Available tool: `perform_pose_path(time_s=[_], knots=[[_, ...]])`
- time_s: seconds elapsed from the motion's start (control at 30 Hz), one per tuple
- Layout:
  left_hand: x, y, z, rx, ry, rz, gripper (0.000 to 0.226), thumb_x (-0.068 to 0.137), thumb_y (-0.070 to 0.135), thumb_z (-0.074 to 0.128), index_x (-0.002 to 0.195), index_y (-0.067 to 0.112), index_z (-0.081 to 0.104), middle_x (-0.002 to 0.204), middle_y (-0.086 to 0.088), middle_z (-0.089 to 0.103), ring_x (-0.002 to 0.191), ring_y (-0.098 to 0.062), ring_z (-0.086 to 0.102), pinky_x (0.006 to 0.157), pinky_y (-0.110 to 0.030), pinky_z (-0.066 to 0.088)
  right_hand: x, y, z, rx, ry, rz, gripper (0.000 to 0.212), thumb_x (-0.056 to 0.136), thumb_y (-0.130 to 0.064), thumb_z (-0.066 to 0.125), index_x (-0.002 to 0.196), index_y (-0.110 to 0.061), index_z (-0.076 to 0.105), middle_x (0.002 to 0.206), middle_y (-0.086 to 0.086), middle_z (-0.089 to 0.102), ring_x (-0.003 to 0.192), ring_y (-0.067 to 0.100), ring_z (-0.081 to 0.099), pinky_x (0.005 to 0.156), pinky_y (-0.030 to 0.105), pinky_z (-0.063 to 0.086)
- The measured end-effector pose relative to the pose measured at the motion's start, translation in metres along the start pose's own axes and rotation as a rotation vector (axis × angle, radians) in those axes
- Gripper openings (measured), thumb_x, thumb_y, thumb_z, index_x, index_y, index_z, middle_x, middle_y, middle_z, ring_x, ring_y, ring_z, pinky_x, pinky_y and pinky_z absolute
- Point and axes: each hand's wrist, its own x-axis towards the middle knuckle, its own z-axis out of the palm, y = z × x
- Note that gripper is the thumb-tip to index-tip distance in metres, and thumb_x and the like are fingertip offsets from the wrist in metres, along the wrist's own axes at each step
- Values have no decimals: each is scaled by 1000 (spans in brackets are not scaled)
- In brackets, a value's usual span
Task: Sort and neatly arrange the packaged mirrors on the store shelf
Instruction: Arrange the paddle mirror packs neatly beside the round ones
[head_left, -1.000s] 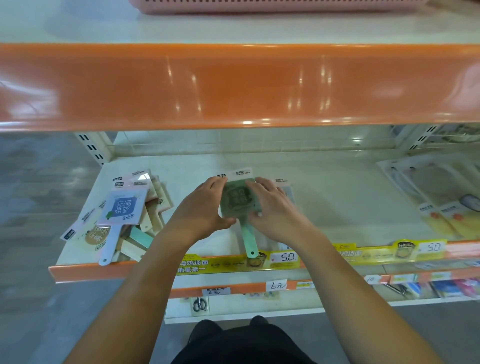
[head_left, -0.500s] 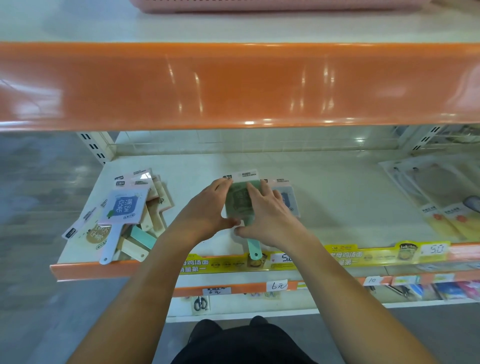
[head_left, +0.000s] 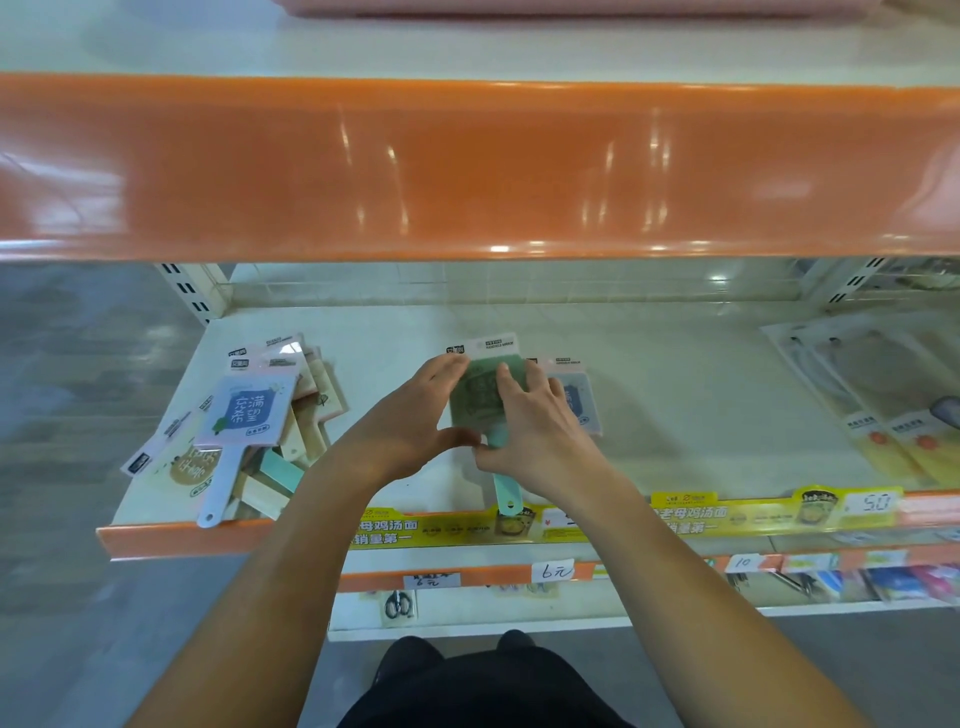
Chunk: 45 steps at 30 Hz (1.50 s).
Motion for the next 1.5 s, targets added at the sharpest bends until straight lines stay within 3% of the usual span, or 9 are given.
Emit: perform_pose_path(time_s=[0.37,0.6,0.7,0.8,1.0,1.13,1.4,1.5], knots=[[0,-11,-6,-26,-40,60,81,89,35,63,152,19,13,159,7,12,144,-5,12,110,-16,13,3,1,-1,60,62,26,85,79,-37,72,148,-9,29,144,8,32,129,27,32,102,38,40],[-3,-15,-3,100,103,24,71,91,28,54,151,20,17,158,6,16,145,-11,13,115,-38,27,3,-2,4,135,174,101,84,80,-37,69,148,-12,27,144,4,30,130,24,29,98,35,40],[-2,-18,2,184,184,-101,63,92,25,49,148,14,23,156,-3,22,144,-18,18,112,-41,30,6,-1,7,130,208,114,82,79,-39,69,146,-13,30,143,3,31,128,24,28,98,34,39],[-3,-22,8,232,148,-171,59,93,29,48,147,14,27,155,-5,23,144,-21,17,111,-40,30,8,-1,15,80,215,125,84,79,-44,67,147,-13,29,145,5,30,130,26,28,103,37,36],[-5,-25,14,226,133,-193,55,93,29,49,144,15,35,152,-6,29,142,-20,21,109,-40,32,13,3,31,-22,108,156,91,82,-51,63,152,-11,20,156,12,20,146,32,11,119,44,14],[-6,-26,15,219,133,-192,54,92,29,50,143,15,36,152,-5,29,142,-20,23,109,-39,31,14,6,41,-104,42,159,92,86,-55,58,154,-11,14,160,15,10,149,34,-2,121,48,1],[-3,-20,22,196,123,-173,53,91,26,50,141,16,38,150,-5,31,140,-19,27,108,-39,34,15,14,45,-126,-6,147,85,88,-62,50,153,-16,18,161,13,6,148,37,-2,121,51,2],[2,-11,28,185,112,-154,54,91,28,51,141,16,38,150,-4,31,139,-19,28,107,-38,34,15,21,36,-33,-4,114,73,92,-57,48,152,-24,22,163,7,5,149,32,-3,121,48,3]])
